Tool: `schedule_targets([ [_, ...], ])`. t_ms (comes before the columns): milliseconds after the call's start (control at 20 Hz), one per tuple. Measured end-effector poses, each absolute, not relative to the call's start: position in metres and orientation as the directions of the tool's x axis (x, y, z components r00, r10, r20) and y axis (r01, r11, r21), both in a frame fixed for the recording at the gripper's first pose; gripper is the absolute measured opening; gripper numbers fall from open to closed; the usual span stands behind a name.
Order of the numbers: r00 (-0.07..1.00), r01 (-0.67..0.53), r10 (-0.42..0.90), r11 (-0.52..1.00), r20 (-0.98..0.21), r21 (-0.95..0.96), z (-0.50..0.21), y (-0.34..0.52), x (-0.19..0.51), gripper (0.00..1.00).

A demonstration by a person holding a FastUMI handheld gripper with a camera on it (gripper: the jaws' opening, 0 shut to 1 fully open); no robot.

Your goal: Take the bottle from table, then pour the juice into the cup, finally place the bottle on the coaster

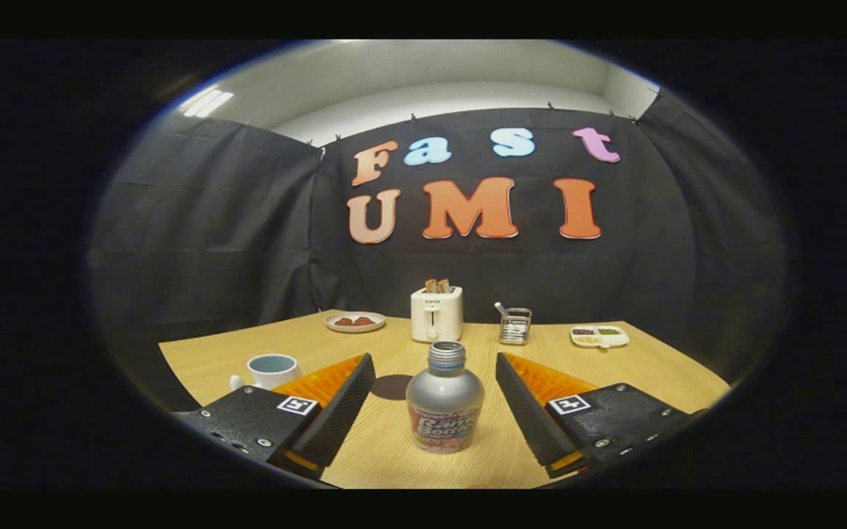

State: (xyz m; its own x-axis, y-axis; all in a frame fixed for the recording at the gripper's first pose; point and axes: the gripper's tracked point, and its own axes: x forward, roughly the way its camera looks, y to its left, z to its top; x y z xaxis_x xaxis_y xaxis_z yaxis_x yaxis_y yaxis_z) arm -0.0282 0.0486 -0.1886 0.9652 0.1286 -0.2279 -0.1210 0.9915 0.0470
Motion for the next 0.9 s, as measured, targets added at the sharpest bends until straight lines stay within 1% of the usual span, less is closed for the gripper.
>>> schedule_targets([
  [450,0.940,-0.093,0.112,0.993,-0.322,0.074,-0.245,0.053,-0.019,0.99],
  [750,0.913,-0.052,0.084,0.995,-0.400,0.090,-0.283,0.047,-0.019,0.99],
  [850,0.908,-0.038,0.073,0.995,-0.412,0.093,-0.289,0.046,-0.019,0.95],
  [900,0.908,-0.036,0.072,0.995,-0.412,0.096,-0.289,0.046,-0.019,0.91],
])
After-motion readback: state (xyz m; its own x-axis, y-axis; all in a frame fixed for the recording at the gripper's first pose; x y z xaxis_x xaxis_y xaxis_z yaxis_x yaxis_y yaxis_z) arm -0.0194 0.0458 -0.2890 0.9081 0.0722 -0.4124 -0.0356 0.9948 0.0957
